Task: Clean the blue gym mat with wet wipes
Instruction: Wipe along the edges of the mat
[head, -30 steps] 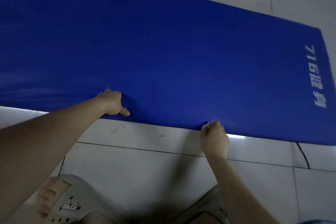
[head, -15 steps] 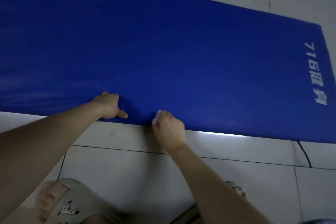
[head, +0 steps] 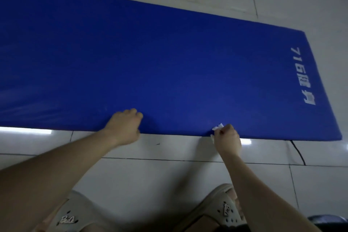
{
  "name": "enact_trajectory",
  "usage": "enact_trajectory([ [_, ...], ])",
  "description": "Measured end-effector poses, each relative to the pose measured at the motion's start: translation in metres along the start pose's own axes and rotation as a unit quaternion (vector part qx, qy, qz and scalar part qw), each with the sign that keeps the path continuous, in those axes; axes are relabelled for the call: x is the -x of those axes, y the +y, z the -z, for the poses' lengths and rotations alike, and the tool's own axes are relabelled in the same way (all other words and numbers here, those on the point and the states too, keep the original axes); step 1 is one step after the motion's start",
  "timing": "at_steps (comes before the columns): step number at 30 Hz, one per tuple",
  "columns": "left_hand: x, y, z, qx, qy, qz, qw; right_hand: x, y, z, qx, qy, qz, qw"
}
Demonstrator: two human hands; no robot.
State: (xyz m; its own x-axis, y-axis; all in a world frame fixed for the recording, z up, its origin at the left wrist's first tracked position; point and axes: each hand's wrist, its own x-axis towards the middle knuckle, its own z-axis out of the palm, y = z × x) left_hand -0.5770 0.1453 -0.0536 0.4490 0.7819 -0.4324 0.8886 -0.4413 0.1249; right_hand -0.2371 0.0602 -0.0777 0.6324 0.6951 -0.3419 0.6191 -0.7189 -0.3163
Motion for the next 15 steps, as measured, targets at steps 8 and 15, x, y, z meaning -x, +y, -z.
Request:
enact_trajectory([
  [8,-0.015,0.034,-0.014,-0.247,0.009,-0.143,0.958,-0.011,0.010,0.002,-0.071,0.031,-0.024,0.997],
  [15,0.002,-0.005,-0.002,-0.202,0.011,-0.148,0.968,-0.003,-0.010,-0.006,-0.087,-0.006,0.031,0.996],
])
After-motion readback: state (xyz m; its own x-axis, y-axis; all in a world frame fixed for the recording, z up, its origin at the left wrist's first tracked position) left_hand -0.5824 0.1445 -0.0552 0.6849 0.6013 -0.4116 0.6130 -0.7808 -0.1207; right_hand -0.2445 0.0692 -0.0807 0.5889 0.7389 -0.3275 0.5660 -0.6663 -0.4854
